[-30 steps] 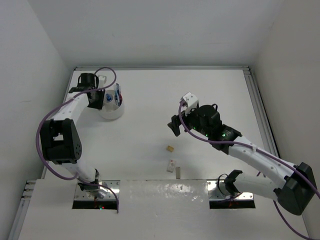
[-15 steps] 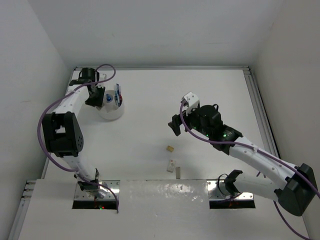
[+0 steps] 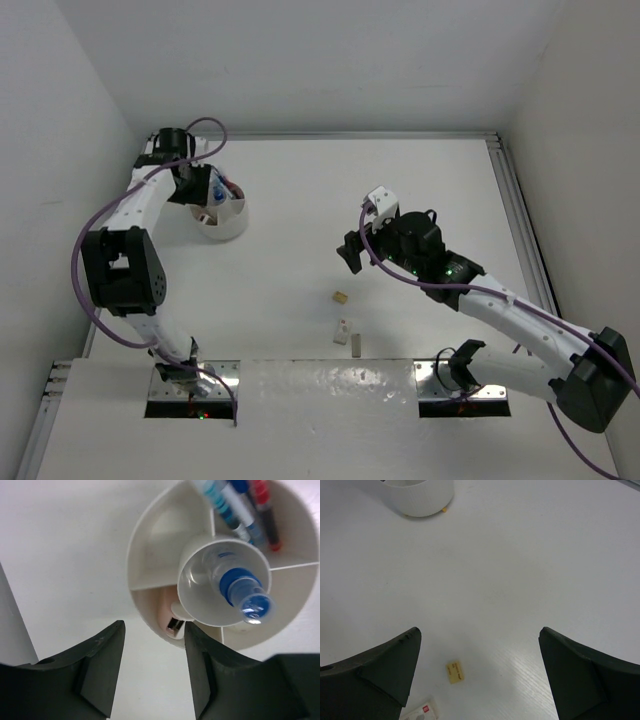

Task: Sort the stationery into containers
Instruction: Place the stationery in the storage box, then pick up the stationery from the center of the board.

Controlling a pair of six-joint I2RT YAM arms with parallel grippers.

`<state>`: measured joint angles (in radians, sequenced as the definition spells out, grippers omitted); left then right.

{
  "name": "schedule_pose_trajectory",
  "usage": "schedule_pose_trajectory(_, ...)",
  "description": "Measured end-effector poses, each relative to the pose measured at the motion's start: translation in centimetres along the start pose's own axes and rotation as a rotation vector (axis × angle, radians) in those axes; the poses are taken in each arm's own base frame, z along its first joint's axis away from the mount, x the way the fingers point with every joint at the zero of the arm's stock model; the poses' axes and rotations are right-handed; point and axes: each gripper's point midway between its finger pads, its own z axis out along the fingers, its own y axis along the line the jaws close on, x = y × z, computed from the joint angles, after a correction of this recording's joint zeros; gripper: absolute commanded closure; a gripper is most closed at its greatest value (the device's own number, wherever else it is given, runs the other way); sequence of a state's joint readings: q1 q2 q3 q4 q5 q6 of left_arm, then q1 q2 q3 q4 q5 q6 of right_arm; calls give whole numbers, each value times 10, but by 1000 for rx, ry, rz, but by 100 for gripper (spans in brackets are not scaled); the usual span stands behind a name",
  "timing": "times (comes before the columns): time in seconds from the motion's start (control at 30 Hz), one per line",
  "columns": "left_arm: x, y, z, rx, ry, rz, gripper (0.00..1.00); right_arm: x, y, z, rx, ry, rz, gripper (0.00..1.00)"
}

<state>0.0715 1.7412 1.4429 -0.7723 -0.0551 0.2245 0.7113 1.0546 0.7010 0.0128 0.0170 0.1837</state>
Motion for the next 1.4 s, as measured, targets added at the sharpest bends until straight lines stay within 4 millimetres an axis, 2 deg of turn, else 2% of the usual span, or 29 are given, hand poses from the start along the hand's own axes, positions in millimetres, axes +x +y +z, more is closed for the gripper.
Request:
schedule_pose_trajectory(0.1, -16, 2, -13, -4, -69, -15, 59, 1, 1, 0, -2, 2, 0, 1)
schedule_pose_trajectory(0.17, -27, 2, -25, -5, -119, -23, 67, 1, 1, 0, -3, 2, -1, 1)
schedule_pose_trajectory(0.33, -43, 2, -43, -7, -196, -17, 74, 1, 1, 0, -3, 3, 0, 1)
schedule_pose_trajectory(0.47, -48, -5, -48, 9, -222, 25, 76, 5, -1, -1, 9, 19, 5, 6)
schedule_pose_trajectory(0.53, -48, -16, -49, 31, -238, 78, 71, 12, -2, -2, 21, 46, 9, 6)
schedule_pose_trajectory(0.57, -47, -25, -51, 51, -251, 115, 67, 16, -3, -3, 26, 63, 11, 6)
schedule_pose_trajectory(0.6, -44, -39, -54, 84, -263, 166, 59, 21, -4, -4, 33, 80, 17, 5)
schedule_pose_trajectory(0.7, -31, -92, -73, 229, -328, 365, 48, 33, -8, -6, 62, 118, 44, 2)
schedule_pose_trajectory(0.8, -15, -152, -99, 393, -405, 575, 48, 53, -16, -12, 98, 161, 100, 2)
schedule_pose_trajectory(0.87, -3, -193, -116, 506, -450, 708, 48, 66, -30, -16, 151, 193, 162, 3)
schedule_pose_trajectory(0.93, 15, -230, -126, 597, -460, 802, 49, 74, -42, -21, 208, 212, 225, 3)
schedule_pose_trajectory(1.03, 46, -274, -131, 692, -434, 883, 49, 83, -62, -34, 332, 214, 327, 5)
schedule_pose_trajectory(1.1, 67, -300, -133, 733, -416, 901, 49, 89, -71, -44, 414, 205, 384, 10)
schedule_pose_trajectory(1.23, 107, -339, -135, 779, -369, 856, 47, 104, -79, -59, 517, 204, 465, 11)
schedule_pose_trajectory(1.27, 114, -346, -134, 785, -354, 831, 46, 109, -79, -61, 532, 213, 477, 11)
schedule_pose_trajectory(1.33, 126, -358, -130, 782, -323, 776, 54, 119, -78, -66, 557, 231, 495, 11)
schedule_pose_trajectory(1.4, 136, -369, -124, 764, -297, 713, 55, 129, -76, -71, 579, 244, 499, 13)
